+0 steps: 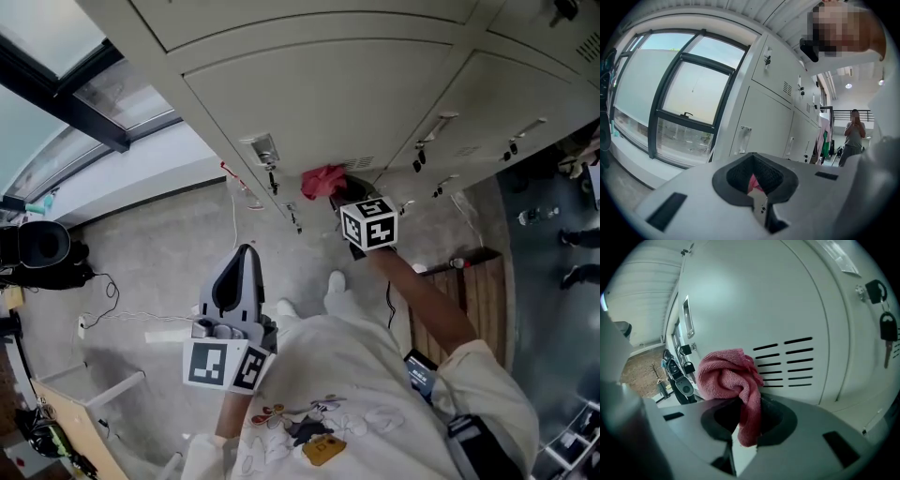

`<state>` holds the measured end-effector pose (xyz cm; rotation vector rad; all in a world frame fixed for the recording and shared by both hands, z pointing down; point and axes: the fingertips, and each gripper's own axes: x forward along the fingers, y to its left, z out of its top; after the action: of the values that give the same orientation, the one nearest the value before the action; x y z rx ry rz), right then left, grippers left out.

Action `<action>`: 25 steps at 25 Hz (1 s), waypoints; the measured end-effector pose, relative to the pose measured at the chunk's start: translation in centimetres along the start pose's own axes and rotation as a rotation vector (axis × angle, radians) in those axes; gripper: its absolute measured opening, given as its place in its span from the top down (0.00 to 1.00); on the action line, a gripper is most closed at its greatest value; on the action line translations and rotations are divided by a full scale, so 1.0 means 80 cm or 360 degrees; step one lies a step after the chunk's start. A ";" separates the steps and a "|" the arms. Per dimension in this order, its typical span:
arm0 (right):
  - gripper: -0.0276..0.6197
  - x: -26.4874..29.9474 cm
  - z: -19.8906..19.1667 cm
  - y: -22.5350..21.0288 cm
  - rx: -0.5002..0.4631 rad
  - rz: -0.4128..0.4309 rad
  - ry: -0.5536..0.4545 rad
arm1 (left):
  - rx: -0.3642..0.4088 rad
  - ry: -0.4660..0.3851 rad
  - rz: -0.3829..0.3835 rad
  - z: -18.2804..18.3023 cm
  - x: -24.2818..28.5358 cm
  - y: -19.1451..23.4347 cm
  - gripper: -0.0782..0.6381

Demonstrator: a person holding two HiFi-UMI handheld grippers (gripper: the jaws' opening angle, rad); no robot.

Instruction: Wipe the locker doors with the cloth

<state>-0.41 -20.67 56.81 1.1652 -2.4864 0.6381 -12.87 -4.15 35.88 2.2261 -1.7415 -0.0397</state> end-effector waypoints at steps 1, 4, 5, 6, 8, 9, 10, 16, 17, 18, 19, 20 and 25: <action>0.84 -0.003 -0.001 -0.007 0.0021 -0.0011 0.0003 | 0.0000 0.0003 -0.0015 0.000 0.004 -0.004 0.89; 0.84 -0.012 -0.002 -0.027 0.0103 -0.0033 0.0016 | -0.0004 0.0014 -0.0055 -0.002 0.014 -0.014 0.89; 0.84 -0.015 -0.002 -0.033 0.0115 -0.0044 0.0015 | -0.0005 0.0017 -0.0067 -0.003 0.017 -0.017 0.89; 0.84 -0.018 -0.002 -0.039 0.0122 -0.0057 0.0012 | -0.0006 0.0020 -0.0078 -0.004 0.020 -0.021 0.89; 0.84 -0.024 -0.002 -0.050 0.0136 -0.0083 0.0005 | -0.0010 0.0026 -0.0097 -0.006 0.025 -0.026 0.89; 0.84 -0.027 -0.002 -0.056 0.0143 -0.0098 0.0002 | -0.0013 0.0029 -0.0105 -0.007 0.028 -0.028 0.89; 0.84 -0.030 -0.003 -0.062 0.0149 -0.0113 0.0000 | -0.0015 0.0032 -0.0112 -0.008 0.030 -0.030 0.89; 0.84 -0.045 -0.006 -0.091 0.0181 -0.0186 0.0002 | -0.0030 0.0038 -0.0149 -0.011 0.042 -0.040 0.89; 0.84 -0.047 -0.007 -0.093 0.0183 -0.0192 0.0006 | -0.0031 0.0040 -0.0155 -0.011 0.042 -0.041 0.89; 0.84 -0.050 -0.007 -0.094 0.0185 -0.0198 0.0007 | -0.0031 0.0040 -0.0161 -0.011 0.043 -0.042 0.89; 0.84 -0.052 -0.007 -0.094 0.0189 -0.0204 0.0003 | -0.0030 0.0039 -0.0166 -0.011 0.043 -0.043 0.89; 0.84 -0.055 -0.006 -0.094 0.0198 -0.0207 -0.0006 | -0.0029 0.0036 -0.0171 -0.011 0.042 -0.043 0.89; 0.84 -0.081 0.007 -0.076 0.0227 -0.0223 -0.0105 | -0.0037 0.0028 -0.0191 -0.012 0.033 -0.038 0.89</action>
<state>8.23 -20.28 54.90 1.4207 -2.4186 0.7596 -9.08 -5.79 36.47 2.3044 -1.5886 -0.0672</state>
